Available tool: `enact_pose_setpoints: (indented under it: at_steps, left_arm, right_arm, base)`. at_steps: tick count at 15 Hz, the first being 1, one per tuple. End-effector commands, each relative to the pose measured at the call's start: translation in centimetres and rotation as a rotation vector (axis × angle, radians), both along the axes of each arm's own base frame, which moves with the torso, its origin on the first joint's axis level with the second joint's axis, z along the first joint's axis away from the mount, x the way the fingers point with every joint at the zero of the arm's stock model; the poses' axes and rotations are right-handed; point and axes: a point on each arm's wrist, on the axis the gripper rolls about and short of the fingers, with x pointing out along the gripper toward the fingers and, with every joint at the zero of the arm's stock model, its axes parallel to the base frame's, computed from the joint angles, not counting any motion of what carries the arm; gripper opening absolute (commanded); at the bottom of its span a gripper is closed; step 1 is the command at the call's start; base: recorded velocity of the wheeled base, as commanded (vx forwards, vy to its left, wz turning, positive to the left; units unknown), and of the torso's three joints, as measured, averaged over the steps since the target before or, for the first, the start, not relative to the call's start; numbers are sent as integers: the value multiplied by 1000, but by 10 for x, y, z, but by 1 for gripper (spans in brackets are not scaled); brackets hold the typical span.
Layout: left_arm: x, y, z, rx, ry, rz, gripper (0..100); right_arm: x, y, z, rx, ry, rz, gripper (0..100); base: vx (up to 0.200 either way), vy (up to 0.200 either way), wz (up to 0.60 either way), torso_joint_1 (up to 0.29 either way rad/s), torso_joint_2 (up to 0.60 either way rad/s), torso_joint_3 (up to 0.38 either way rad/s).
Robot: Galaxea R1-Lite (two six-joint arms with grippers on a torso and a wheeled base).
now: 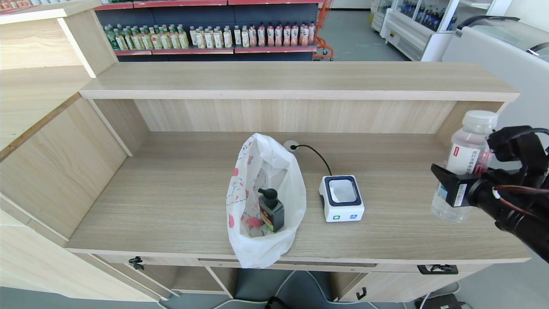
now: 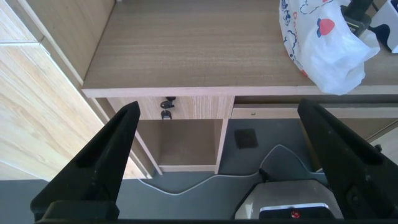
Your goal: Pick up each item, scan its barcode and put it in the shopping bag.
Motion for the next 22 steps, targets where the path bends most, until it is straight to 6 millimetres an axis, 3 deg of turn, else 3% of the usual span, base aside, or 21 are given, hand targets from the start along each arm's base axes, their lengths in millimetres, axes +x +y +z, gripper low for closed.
enact_pose_setpoints:
  at_steps: [1, 5, 11, 13, 18, 22]
  left_arm:
    - [0, 0, 0, 0, 0, -1, 100]
    - [0, 0, 0, 0, 0, -1, 100]
    - [0, 0, 0, 4, -1, -2, 100]
    - [0, 0, 0, -2, 0, -1, 100]
    - [0, 0, 0, 3, -1, -1, 100]
    - [0, 0, 0, -2, 0, -1, 100]
  right_arm:
    - [0, 7, 13, 61, -89, 60, 0]
    - [11, 16, 23, 78, -144, 263, 0]
    - [26, 27, 24, 82, -144, 312, 0]
    - [42, 33, 28, 100, -156, 340, 0]
    - [90, 57, 25, 108, -165, 410, 0]
    - [94, 79, 10, 105, -123, 470, 0]
  base:
    - [0, 0, 0, 0, 0, 0]
    - [0, 0, 0, 0, 0, 0]
    - [0, 0, 0, 0, 0, 0]
    - [0, 0, 0, 0, 0, 0]
    - [0, 200, 0, -1, 0, 4]
    - [0, 0, 0, 0, 0, 0]
